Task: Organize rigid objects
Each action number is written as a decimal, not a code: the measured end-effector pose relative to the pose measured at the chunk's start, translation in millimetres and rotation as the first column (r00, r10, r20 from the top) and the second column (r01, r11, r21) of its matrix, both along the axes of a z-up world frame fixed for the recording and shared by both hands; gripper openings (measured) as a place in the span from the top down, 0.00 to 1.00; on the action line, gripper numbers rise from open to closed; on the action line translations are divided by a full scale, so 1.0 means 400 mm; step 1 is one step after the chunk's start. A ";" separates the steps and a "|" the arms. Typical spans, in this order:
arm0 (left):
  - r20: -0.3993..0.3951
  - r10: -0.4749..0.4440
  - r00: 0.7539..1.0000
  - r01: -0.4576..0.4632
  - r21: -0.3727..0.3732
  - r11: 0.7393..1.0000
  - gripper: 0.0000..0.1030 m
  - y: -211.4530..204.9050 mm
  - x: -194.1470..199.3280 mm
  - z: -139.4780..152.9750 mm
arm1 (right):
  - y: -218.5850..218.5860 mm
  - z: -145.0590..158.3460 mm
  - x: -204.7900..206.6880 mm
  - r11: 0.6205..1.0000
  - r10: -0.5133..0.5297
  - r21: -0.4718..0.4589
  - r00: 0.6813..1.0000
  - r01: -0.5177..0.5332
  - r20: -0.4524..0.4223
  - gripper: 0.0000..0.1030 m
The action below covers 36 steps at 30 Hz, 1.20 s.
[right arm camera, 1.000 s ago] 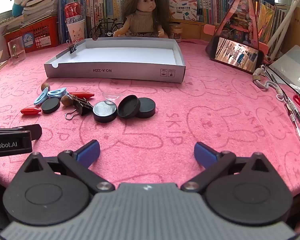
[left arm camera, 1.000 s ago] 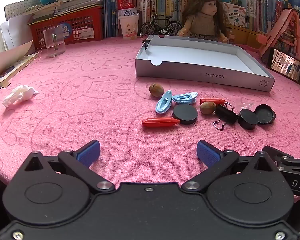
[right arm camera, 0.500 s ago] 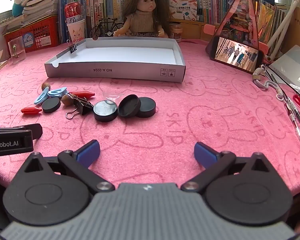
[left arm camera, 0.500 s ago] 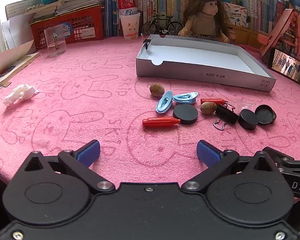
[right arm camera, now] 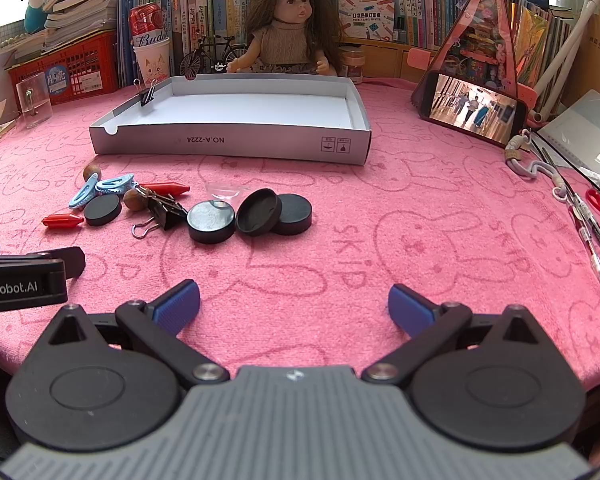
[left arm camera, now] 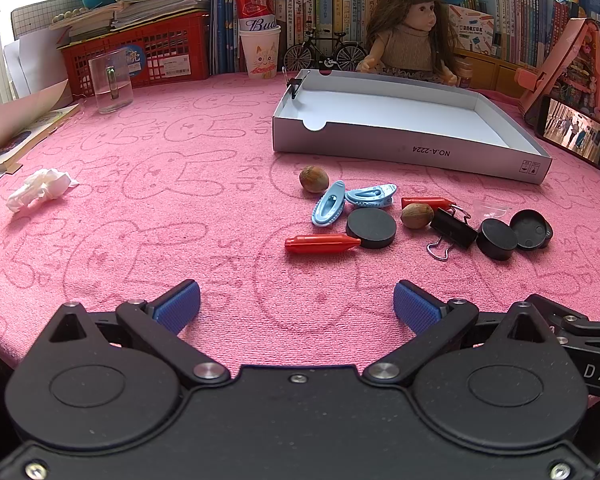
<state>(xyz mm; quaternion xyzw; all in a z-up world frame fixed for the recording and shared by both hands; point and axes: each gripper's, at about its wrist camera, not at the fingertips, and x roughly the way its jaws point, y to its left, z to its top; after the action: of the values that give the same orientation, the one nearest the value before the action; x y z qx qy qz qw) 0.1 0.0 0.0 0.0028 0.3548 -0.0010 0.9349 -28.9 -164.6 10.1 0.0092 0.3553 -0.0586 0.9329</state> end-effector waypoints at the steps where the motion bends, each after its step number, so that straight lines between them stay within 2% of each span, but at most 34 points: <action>1: 0.000 0.000 1.000 0.000 0.000 1.000 0.00 0.000 0.000 0.000 | 0.000 0.000 0.000 1.000 0.000 0.000 1.000 0.000 0.000 0.00; 36: 0.006 0.001 1.000 -0.001 -0.001 1.000 0.00 0.006 -0.001 0.006 | 0.000 0.001 -0.005 1.000 -0.001 -0.002 1.000 0.001 0.012 0.00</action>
<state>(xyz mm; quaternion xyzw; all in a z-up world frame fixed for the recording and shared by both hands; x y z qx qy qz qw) -0.2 2.5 2.6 0.0024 0.3520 -0.0007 0.9360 -30.9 -164.4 10.5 0.0087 0.3494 -0.0593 0.9350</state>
